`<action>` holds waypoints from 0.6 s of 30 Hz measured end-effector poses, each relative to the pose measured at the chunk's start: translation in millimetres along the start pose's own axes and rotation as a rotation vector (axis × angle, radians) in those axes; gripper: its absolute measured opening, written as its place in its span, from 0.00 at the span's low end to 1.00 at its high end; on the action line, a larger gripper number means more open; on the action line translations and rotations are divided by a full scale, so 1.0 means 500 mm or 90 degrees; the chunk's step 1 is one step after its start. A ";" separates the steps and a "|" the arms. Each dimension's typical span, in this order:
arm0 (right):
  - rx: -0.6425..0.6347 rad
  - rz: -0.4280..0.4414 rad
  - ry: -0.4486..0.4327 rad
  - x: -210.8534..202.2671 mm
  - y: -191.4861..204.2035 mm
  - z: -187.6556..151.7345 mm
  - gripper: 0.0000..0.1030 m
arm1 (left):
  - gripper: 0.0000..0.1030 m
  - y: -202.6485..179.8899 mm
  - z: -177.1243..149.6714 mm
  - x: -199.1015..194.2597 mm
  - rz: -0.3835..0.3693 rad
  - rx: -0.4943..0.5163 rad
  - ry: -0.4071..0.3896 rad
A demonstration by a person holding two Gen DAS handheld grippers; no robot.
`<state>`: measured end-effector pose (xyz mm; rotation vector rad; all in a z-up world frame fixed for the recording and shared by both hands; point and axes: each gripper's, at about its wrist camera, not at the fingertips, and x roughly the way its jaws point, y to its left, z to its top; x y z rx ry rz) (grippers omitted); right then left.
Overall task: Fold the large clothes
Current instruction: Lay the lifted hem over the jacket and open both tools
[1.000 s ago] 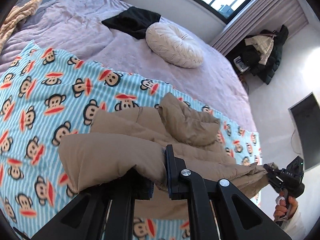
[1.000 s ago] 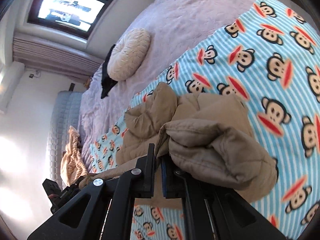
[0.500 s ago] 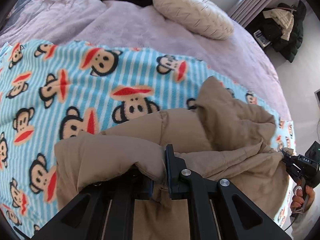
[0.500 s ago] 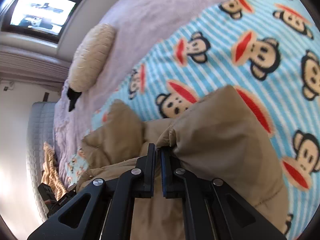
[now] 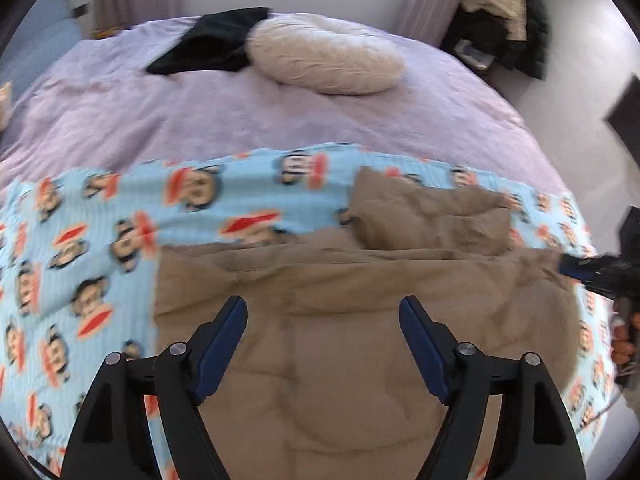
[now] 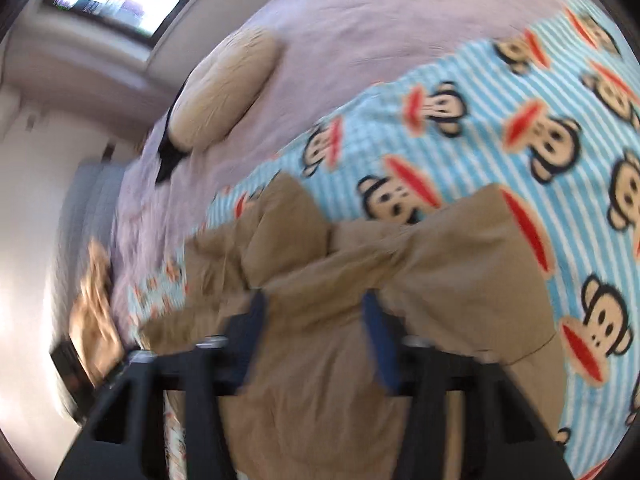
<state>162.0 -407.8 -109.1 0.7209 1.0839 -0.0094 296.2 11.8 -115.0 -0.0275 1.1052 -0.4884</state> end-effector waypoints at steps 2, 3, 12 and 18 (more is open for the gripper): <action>-0.043 -0.008 0.027 0.025 0.023 -0.013 0.21 | 0.77 -0.021 0.002 0.018 -0.036 0.011 0.008; -0.066 -0.012 0.043 0.047 0.034 -0.021 0.19 | 0.77 -0.040 0.002 0.042 -0.033 0.025 0.009; -0.041 -0.055 0.042 0.190 -0.014 -0.016 0.02 | 0.77 0.003 0.001 0.236 0.072 -0.030 -0.006; -0.022 -0.044 0.049 0.216 -0.034 0.003 0.00 | 0.77 -0.001 0.022 0.244 0.079 -0.019 0.001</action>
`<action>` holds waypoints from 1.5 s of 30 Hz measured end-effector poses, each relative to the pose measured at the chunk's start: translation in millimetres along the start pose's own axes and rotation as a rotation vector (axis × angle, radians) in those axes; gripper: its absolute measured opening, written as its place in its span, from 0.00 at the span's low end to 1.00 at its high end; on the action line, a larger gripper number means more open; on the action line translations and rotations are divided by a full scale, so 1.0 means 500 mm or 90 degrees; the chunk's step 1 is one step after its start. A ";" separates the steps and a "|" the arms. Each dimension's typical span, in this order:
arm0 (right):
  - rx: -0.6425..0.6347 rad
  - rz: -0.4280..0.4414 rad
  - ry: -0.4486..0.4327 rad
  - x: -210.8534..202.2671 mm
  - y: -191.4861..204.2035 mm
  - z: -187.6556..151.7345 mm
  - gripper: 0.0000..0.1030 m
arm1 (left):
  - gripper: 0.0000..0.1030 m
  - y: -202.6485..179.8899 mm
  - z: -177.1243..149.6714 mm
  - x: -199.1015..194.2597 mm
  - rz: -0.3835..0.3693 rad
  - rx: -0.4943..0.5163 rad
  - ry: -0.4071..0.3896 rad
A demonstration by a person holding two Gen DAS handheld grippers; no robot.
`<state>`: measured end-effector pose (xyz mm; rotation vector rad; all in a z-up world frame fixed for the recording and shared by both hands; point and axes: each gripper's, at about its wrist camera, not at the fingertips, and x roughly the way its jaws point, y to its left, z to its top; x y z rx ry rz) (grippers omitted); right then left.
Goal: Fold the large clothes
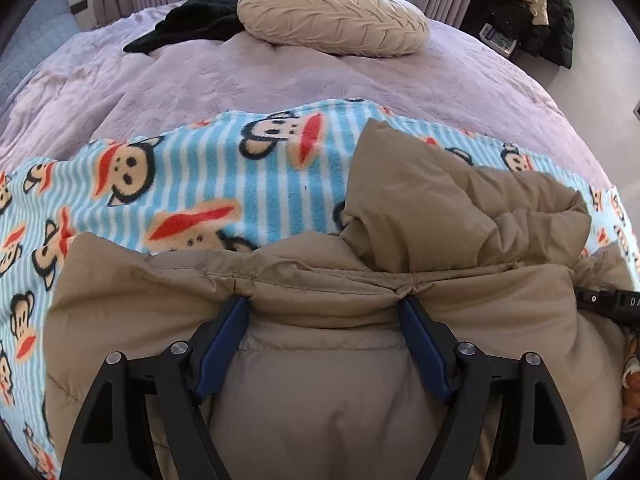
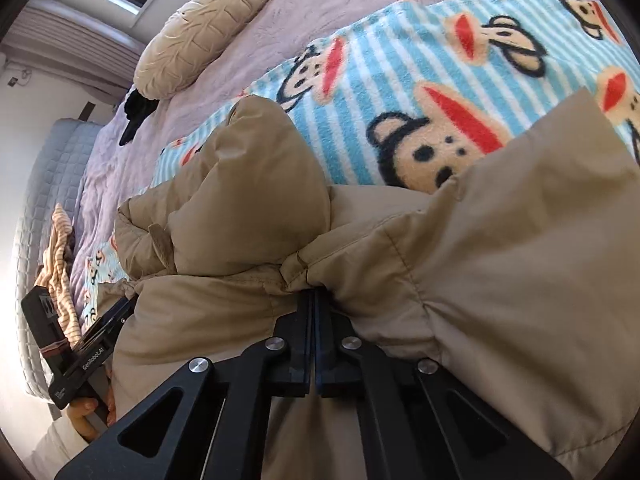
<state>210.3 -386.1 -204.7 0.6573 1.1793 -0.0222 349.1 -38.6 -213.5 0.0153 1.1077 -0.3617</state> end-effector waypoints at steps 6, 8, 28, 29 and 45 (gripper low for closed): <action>-0.072 -0.116 -0.068 -0.119 -0.023 0.010 0.04 | 0.77 0.105 -0.006 -0.063 0.103 -0.023 -0.059; -0.043 -0.152 -0.080 -0.137 -0.075 0.015 0.04 | 0.77 0.163 -0.016 -0.029 0.123 -0.069 -0.029; 0.080 -0.117 -0.111 -0.202 -0.070 -0.026 0.50 | 0.86 0.159 -0.073 -0.131 0.143 -0.106 0.026; 0.087 -0.112 -0.111 -0.215 -0.068 -0.043 0.50 | 0.86 0.153 -0.090 -0.150 0.138 -0.106 0.029; 0.150 -0.073 -0.075 -0.324 -0.035 -0.308 0.59 | 0.86 0.083 -0.270 -0.305 0.087 -0.099 0.071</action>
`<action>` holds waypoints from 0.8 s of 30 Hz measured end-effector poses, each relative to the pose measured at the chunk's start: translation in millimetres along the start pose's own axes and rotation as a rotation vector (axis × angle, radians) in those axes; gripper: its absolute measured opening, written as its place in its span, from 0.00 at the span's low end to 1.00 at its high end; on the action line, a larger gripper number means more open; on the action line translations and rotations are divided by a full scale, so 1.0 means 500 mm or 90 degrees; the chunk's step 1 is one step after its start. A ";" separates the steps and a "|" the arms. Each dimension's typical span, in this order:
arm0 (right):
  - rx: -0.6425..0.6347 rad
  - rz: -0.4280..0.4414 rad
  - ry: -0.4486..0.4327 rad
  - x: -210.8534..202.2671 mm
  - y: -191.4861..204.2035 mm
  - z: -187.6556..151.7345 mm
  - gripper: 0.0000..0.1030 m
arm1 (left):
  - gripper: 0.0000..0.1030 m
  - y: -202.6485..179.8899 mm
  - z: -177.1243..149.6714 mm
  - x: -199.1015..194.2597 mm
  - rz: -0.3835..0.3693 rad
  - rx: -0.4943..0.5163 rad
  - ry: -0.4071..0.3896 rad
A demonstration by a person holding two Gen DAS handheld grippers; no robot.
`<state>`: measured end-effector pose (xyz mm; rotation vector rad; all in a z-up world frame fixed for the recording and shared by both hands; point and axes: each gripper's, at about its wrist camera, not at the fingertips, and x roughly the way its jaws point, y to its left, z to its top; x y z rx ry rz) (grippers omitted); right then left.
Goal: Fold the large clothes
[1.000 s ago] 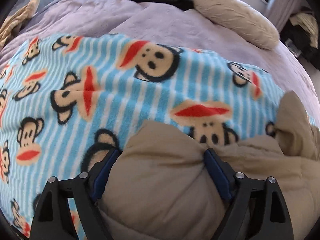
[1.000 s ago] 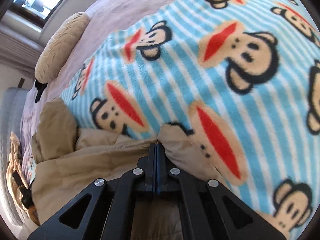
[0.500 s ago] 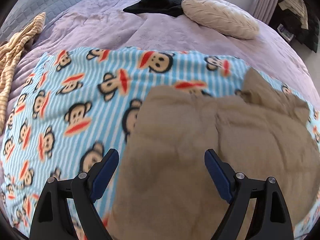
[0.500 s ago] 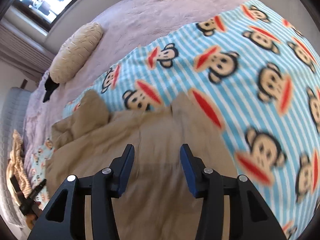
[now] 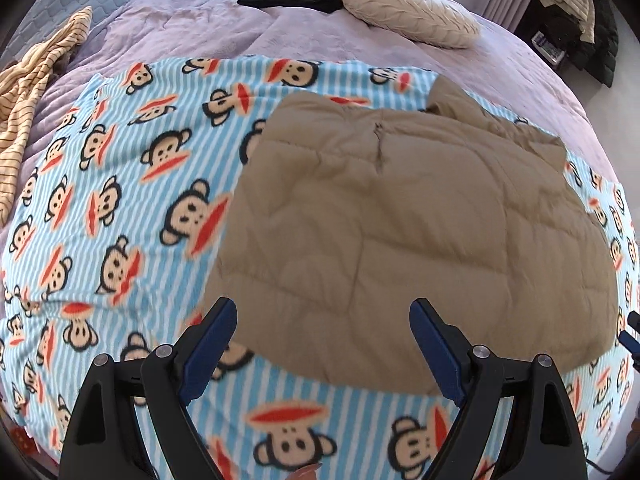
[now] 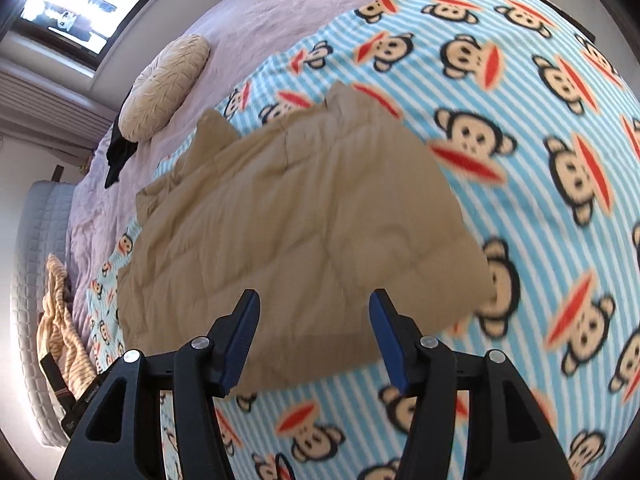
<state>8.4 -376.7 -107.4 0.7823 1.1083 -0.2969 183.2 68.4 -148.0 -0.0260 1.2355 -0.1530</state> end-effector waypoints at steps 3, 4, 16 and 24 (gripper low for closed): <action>0.008 0.002 0.007 -0.009 -0.001 -0.033 0.59 | 0.87 -0.001 -0.021 -0.013 -0.010 0.002 0.008; 0.010 0.003 0.010 -0.010 -0.001 -0.039 0.59 | 0.87 -0.001 -0.026 -0.017 -0.013 0.003 0.010; 0.031 0.013 0.056 -0.012 0.002 -0.139 0.65 | 1.00 0.003 -0.096 -0.046 -0.021 0.005 0.046; 0.085 0.081 0.086 0.011 -0.011 -0.175 0.83 | 1.00 0.001 -0.128 -0.039 -0.020 0.001 0.067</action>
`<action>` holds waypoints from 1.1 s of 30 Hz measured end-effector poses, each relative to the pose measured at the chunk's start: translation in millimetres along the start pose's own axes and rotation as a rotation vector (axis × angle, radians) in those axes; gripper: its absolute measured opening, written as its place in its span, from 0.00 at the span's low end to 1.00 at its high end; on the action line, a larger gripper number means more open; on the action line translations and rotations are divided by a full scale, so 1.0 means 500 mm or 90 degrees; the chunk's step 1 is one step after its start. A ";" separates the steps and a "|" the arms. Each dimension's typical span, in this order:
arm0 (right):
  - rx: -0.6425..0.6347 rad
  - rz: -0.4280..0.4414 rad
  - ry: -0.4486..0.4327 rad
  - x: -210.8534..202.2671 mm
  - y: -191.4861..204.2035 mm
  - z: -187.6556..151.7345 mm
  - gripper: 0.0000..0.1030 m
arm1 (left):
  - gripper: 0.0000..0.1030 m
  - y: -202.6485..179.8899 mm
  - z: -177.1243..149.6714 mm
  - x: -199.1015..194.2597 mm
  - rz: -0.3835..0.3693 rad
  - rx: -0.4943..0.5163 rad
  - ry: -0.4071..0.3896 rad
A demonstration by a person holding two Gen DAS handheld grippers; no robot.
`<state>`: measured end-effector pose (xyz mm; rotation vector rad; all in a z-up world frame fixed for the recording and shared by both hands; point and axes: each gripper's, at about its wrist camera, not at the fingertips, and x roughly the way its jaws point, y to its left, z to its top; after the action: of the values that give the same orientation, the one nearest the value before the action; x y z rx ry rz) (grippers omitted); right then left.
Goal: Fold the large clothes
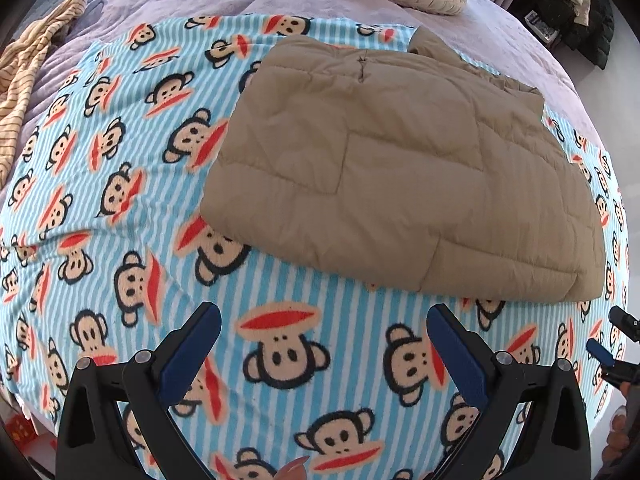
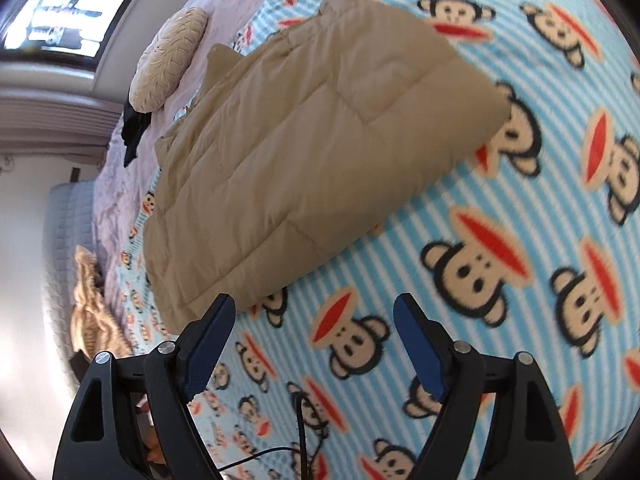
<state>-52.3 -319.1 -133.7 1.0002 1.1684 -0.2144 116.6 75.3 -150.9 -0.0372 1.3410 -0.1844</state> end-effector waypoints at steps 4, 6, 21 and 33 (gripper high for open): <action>0.011 0.009 0.008 0.012 -0.009 -0.009 0.86 | 1.00 0.001 -0.007 0.004 0.002 -0.003 0.006; 0.017 0.018 0.006 0.015 -0.013 -0.012 1.00 | 1.00 0.000 -0.011 0.010 0.003 -0.002 0.012; 0.112 0.061 0.018 0.059 -0.059 0.014 1.00 | 1.00 0.041 -0.014 0.087 -0.103 -0.093 0.060; 0.181 0.129 0.033 0.103 -0.086 0.041 1.00 | 1.00 0.065 0.029 0.117 -0.213 -0.188 0.039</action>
<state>-43.3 -341.7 -199.4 1.3728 1.0932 -0.1969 147.1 97.2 -208.5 -0.5097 1.4081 -0.2690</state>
